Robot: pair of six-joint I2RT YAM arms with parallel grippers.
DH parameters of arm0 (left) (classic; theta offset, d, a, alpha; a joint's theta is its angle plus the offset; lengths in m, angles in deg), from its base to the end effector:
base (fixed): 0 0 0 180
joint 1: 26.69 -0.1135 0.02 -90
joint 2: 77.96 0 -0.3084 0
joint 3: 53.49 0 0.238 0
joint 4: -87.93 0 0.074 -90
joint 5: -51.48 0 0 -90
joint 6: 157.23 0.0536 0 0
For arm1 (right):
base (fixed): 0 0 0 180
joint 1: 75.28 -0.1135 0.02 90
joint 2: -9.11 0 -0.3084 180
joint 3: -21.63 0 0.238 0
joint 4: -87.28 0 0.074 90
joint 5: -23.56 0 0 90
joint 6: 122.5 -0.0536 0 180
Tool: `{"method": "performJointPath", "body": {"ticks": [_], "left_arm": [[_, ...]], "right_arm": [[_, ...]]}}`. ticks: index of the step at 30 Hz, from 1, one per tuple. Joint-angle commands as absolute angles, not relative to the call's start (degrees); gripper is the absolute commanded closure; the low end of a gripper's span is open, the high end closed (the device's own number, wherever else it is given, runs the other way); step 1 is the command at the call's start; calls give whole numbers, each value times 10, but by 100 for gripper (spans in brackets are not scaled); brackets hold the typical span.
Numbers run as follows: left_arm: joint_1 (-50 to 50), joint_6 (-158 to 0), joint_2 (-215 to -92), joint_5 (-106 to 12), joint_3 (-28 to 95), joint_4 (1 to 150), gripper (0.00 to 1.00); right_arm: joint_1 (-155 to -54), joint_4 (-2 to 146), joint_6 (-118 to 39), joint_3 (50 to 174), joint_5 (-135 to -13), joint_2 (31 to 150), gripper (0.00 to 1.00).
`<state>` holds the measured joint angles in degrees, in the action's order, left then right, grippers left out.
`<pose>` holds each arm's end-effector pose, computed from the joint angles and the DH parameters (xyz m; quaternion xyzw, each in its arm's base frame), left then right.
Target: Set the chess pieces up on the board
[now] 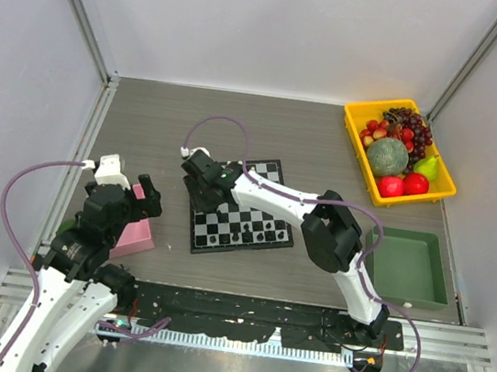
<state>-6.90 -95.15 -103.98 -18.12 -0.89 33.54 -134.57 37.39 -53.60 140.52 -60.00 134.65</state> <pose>0.0680 -0.0046 0.2973 -0.1510 0.8342 -0.0669 0.5262 0.2635 0.4318 0.2307 -0.2975 0.9088 0.1444 0.2543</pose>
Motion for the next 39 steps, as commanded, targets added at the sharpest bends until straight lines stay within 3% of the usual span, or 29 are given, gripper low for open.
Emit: {"method": "performJointPath", "body": {"ticks": [1, 11, 20, 39], "left_arm": [[-72, -942, -1042, -180, 1, 346, 1], [-73, -941, -1042, -180, -1, 346, 1], [-74, -941, -1039, -180, 0, 343, 1], [-74, -946, -1039, -187, 0, 347, 1]], "right_arm": [[-1341, 377, -532, 1432, -604, 1349, 62], [-1341, 369, -531, 1435, -606, 1358, 66], [-1342, 368, -531, 1424, -607, 1340, 86], [-1408, 421, -563, 1282, -615, 1249, 88]]}}
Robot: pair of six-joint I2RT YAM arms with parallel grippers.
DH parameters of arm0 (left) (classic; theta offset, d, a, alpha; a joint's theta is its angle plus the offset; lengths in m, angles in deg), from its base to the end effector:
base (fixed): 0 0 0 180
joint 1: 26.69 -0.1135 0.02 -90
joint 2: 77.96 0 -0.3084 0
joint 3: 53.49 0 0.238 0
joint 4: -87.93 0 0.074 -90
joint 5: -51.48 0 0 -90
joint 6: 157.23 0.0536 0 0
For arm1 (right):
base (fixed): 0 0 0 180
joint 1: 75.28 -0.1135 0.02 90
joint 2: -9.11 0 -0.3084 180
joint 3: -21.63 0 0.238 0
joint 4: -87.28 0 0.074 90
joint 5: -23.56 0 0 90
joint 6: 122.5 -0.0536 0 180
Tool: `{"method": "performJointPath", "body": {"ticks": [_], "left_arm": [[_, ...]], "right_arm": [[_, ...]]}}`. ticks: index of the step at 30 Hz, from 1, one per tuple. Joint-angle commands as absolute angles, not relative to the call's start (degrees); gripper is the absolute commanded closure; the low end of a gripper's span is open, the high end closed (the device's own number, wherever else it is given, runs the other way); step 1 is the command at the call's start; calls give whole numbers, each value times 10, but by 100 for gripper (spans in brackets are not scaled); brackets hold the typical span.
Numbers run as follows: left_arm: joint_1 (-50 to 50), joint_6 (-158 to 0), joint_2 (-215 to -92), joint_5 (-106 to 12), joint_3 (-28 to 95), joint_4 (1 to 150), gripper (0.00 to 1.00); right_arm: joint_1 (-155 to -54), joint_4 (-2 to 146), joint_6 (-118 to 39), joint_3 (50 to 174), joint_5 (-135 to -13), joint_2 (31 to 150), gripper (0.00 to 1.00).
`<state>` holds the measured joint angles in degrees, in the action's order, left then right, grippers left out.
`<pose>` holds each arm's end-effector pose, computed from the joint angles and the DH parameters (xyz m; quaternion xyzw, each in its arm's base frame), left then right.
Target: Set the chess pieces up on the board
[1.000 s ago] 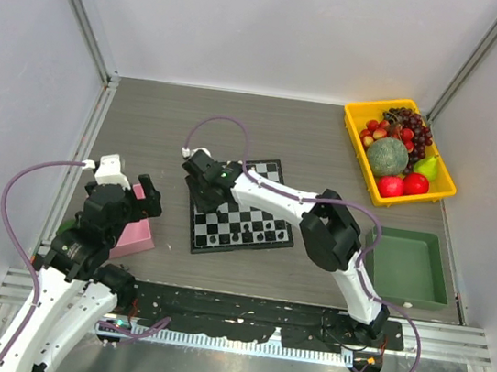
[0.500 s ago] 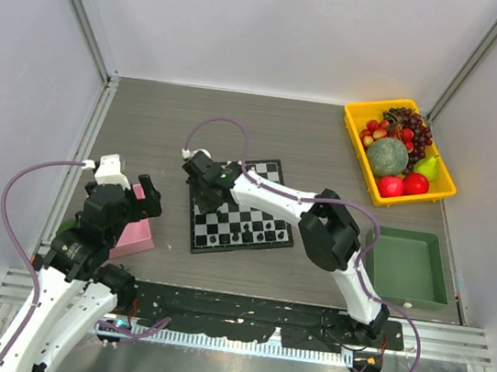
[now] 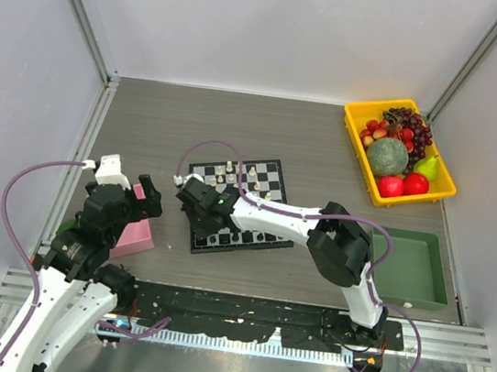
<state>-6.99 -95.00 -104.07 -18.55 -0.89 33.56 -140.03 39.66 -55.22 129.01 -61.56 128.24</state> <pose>0.0683 -0.0050 0.2972 -0.1486 0.8353 -0.0686 0.5249 0.2038 0.4214 0.2248 -0.3351 0.9036 0.1528 0.2191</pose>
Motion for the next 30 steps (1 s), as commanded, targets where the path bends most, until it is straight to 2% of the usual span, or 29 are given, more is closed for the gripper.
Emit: {"method": "performJointPath", "body": {"ticks": [1, 30], "left_arm": [[-74, -946, -1039, -188, 0, 347, 1], [-74, -947, -1029, -189, 2, 343, 1]], "right_arm": [[-1409, 420, -564, 1281, -616, 1250, 88], [-1430, 423, -577, 1260, -600, 1247, 87]]}}
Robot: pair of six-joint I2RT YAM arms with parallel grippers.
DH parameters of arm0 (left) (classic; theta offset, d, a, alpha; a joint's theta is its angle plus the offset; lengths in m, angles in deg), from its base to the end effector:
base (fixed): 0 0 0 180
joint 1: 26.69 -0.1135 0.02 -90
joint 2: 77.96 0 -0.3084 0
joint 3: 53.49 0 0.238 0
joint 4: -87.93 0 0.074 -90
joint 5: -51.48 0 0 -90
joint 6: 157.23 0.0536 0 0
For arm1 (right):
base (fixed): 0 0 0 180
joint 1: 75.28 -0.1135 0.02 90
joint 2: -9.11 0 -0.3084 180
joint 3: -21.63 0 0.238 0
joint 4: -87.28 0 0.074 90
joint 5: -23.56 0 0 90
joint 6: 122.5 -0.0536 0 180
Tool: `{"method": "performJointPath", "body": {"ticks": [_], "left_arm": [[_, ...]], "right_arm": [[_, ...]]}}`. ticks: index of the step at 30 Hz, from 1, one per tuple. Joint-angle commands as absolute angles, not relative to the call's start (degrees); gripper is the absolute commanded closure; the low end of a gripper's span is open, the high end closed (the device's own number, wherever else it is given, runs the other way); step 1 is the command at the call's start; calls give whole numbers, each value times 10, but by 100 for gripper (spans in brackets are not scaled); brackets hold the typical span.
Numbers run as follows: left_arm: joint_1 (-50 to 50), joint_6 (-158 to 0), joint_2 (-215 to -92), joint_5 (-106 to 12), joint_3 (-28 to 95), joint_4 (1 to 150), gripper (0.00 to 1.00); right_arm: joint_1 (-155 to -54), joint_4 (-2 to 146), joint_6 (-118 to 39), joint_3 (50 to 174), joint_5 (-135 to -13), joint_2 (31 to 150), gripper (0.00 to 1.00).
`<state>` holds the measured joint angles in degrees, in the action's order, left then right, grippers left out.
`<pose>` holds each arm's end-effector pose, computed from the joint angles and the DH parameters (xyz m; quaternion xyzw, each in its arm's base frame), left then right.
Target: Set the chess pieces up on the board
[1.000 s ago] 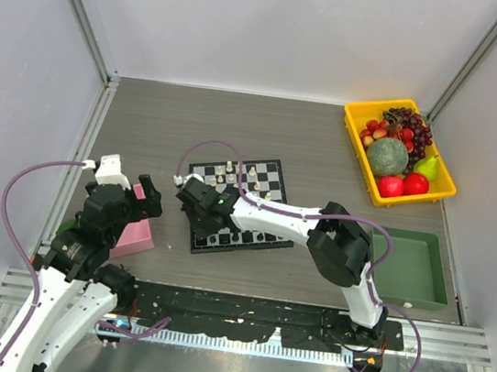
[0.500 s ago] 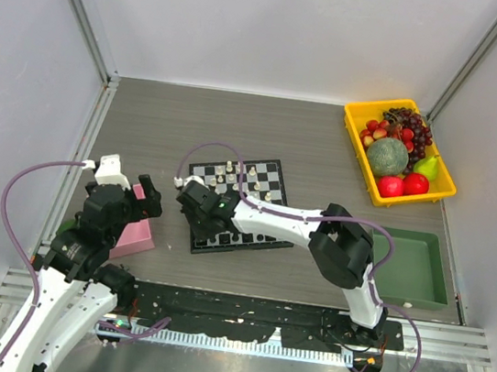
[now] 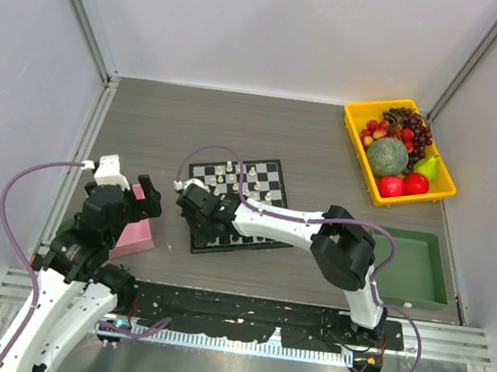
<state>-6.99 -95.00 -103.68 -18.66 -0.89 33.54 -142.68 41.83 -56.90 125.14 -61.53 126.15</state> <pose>0.0671 -0.0047 0.2975 -0.1485 0.8338 -0.0707 0.5271 0.1800 0.4204 0.2233 -0.3422 0.8999 0.1631 0.2156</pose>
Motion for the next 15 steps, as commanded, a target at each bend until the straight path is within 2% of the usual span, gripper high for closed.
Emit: {"method": "performJointPath", "body": {"ticks": [1, 15], "left_arm": [[-74, -947, -1029, -190, 2, 343, 1], [-74, -946, -1028, -187, 0, 341, 1]], "right_arm": [[-1430, 423, -577, 1261, -598, 1249, 87], [-1430, 424, -581, 1274, -598, 1261, 87]]}}
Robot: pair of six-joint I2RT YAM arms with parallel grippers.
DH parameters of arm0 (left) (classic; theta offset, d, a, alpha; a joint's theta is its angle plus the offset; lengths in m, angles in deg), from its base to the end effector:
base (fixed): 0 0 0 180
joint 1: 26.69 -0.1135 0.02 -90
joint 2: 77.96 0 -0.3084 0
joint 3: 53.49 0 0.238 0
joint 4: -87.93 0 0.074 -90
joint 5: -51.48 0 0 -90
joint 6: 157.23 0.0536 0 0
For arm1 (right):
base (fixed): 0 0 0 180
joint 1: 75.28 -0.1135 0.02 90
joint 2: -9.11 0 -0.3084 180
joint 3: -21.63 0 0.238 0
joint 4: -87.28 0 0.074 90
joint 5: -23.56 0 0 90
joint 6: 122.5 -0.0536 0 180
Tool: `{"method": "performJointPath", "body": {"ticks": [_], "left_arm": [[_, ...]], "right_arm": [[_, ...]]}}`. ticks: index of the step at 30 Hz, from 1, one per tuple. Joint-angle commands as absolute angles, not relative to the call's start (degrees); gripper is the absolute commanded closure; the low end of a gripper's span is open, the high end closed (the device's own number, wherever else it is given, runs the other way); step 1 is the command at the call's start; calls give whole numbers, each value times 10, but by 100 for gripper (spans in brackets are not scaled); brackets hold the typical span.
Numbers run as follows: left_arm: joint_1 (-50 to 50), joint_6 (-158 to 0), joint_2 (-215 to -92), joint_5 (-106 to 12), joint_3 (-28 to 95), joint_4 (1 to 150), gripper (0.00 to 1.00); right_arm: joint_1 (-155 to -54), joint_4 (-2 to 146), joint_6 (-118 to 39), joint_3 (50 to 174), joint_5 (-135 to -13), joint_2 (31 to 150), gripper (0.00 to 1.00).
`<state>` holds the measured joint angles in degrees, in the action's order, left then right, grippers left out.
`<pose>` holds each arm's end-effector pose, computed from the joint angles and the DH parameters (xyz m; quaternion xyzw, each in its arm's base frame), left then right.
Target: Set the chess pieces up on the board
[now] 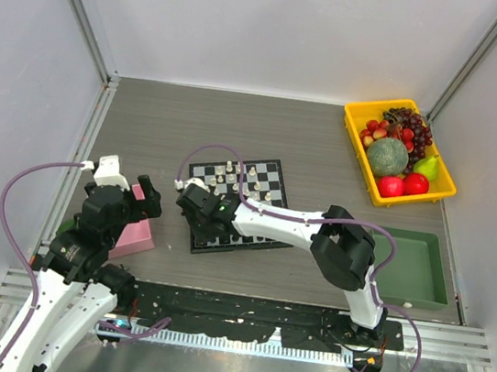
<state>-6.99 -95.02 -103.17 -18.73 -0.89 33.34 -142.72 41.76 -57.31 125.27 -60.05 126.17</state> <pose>0.0654 -0.0041 0.2975 -0.1486 0.8324 -0.0724 0.5289 0.1810 0.4202 0.2239 -0.3358 0.9016 0.1555 0.2240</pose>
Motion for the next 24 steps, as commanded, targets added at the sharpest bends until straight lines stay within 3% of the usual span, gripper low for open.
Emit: {"method": "performJointPath", "body": {"ticks": [1, 10, 18, 24], "left_arm": [[-74, -946, -1028, -187, 0, 342, 1], [-74, -946, -1027, -187, 0, 341, 1], [-74, -947, -1026, -187, -1, 340, 1], [-74, -945, -1026, -186, -1, 340, 1]], "right_arm": [[-1430, 424, -580, 1273, -603, 1260, 86], [-1431, 431, -572, 1268, -615, 1252, 81], [-1430, 430, -568, 1283, -599, 1230, 54], [-1418, 431, -557, 1296, -582, 1198, 50]]}}
